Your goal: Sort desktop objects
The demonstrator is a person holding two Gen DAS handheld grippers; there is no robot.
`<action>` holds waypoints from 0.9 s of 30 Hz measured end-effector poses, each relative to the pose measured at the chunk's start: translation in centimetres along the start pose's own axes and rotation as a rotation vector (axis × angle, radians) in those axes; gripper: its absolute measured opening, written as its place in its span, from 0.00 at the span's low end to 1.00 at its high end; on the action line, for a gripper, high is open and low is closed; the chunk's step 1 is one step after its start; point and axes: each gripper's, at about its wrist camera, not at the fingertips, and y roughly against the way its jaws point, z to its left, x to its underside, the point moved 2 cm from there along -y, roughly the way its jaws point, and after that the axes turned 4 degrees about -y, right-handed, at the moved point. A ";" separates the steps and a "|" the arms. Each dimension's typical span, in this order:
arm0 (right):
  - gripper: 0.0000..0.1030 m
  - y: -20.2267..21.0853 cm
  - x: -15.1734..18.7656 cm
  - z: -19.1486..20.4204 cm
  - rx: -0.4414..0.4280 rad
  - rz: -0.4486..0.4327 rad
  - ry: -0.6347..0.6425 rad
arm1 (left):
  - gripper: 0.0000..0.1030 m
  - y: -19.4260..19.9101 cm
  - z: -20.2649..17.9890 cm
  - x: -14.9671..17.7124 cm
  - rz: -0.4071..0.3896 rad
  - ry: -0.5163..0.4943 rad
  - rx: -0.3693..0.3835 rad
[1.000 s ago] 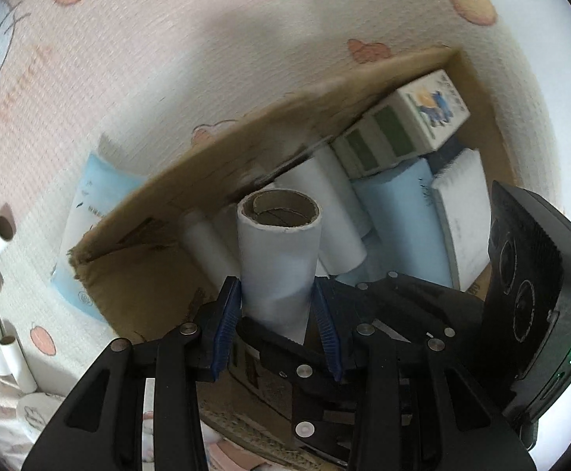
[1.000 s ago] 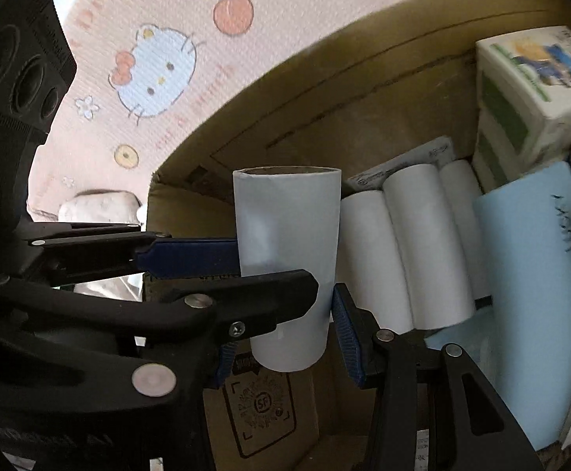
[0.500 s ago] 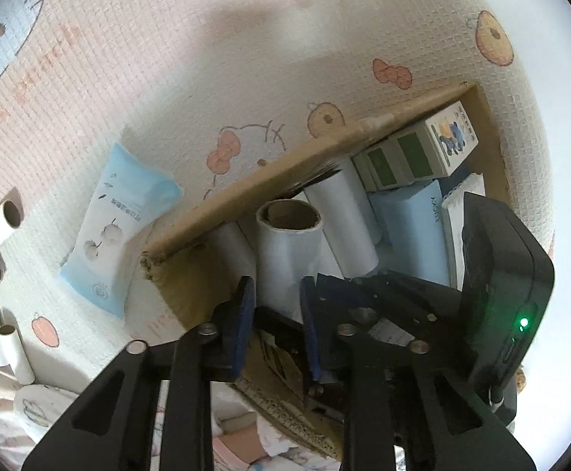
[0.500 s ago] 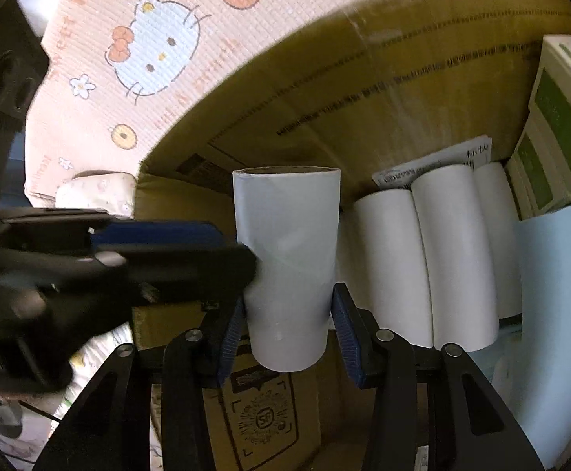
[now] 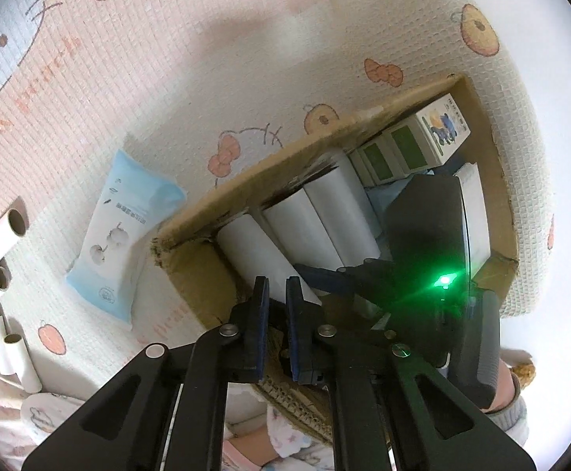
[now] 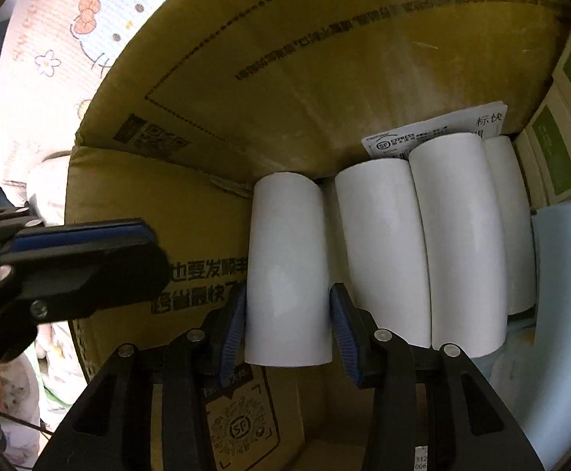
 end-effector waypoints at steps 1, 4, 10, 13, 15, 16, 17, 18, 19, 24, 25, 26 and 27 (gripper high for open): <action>0.39 -0.1 0.0 0.1 0.008 0.003 0.005 | 0.09 0.2 0.1 0.1 -0.001 -0.001 -0.003; 0.39 -0.3 0.2 0.1 0.034 0.012 0.022 | 0.09 0.4 0.2 0.3 -0.002 0.007 0.004; 0.40 0.7 0.8 0.3 0.020 -0.022 0.020 | 0.14 1.1 -0.1 0.4 0.005 0.010 0.005; 0.40 2.2 1.4 0.0 -0.007 -0.050 0.015 | 0.24 2.2 -0.6 1.0 -0.001 0.009 0.010; 0.40 3.1 2.0 -0.7 0.038 -0.055 0.011 | 0.29 2.5 -1.2 1.0 0.001 0.004 0.012; 0.40 3.4 2.3 -0.9 0.051 -0.054 0.010 | 0.30 2.6 -1.8 1.1 0.003 -0.007 0.012; 0.40 3.9 2.9 -1.4 0.060 -0.052 0.003 | 0.31 2.7 -2.2 1.1 0.003 -0.019 0.008; 0.40 4.2 3.3 -1.7 0.061 -0.052 -0.005 | 0.32 2.7 -2.6 1.0 0.003 -0.029 0.000; 0.41 4.8 3.9 -2.3 0.064 -0.055 -0.020 | 0.32 2.6 -3.1 1.0 0.004 -0.041 -0.013; 0.41 7.4 6.7 -5.1 0.083 -0.086 -0.096 | 0.32 0.1 -6.1 0.3 0.034 -0.094 -0.057; 0.41 8.0 7.2 -5.6 0.096 -0.107 -0.110 | 0.32 -0.6 -6.5 0.3 0.050 -0.100 -0.066; 0.41 8.5 7.6 -5.9 0.107 -0.125 -0.118 | 0.32 -1.4 -6.8 0.2 0.069 -0.104 -0.078; 0.41 9.1 8.0 -6.1 0.124 -0.150 -0.123 | 0.32 -2.1 -6.9 0.4 0.082 -0.102 -0.090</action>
